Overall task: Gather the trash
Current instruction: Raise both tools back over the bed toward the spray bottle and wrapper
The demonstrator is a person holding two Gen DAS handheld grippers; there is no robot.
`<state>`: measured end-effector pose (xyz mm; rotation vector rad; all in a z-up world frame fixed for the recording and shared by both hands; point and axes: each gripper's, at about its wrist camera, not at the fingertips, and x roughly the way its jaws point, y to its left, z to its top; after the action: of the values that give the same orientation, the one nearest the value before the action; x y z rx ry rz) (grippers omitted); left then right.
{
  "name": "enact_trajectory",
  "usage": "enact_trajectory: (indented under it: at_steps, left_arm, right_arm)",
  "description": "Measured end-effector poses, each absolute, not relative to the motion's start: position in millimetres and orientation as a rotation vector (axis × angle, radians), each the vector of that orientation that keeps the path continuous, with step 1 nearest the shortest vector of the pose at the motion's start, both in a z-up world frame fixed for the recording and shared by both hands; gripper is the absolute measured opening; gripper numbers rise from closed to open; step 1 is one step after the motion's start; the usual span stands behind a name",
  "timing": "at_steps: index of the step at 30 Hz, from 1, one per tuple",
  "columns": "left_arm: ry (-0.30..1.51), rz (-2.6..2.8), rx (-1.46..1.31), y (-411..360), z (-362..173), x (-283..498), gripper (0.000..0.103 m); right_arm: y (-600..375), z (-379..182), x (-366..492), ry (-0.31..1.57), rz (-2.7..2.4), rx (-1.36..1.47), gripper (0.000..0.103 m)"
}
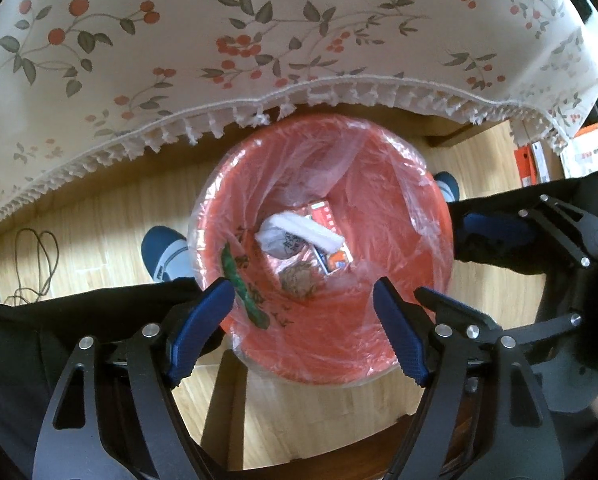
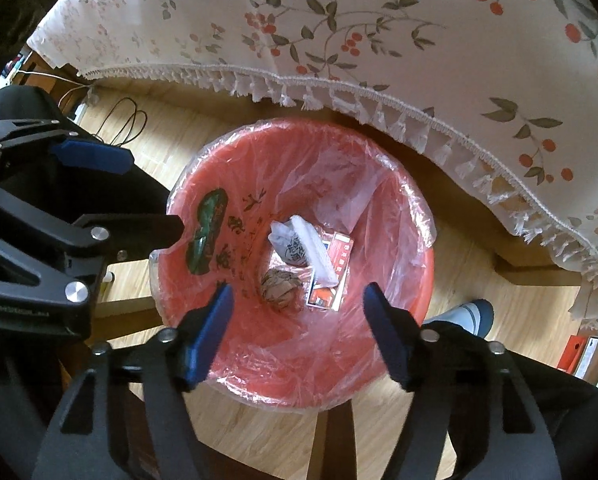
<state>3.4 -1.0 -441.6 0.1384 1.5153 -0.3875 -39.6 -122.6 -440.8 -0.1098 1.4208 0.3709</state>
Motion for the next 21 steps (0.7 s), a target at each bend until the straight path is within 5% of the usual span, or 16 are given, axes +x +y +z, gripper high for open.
enact_trajectory:
  at_steps: [8,21]
  left_arm:
    - [1.449,-0.373,0.075,8,-424,6,0.08]
    - [1.103,-0.364,0.197,14,-302,34,0.098]
  right_arm:
    - [-135,-414,-39,1.334,0.284,-0.09,0.097]
    - [-182,-306,-25,1.072,0.145,0.038,0.098]
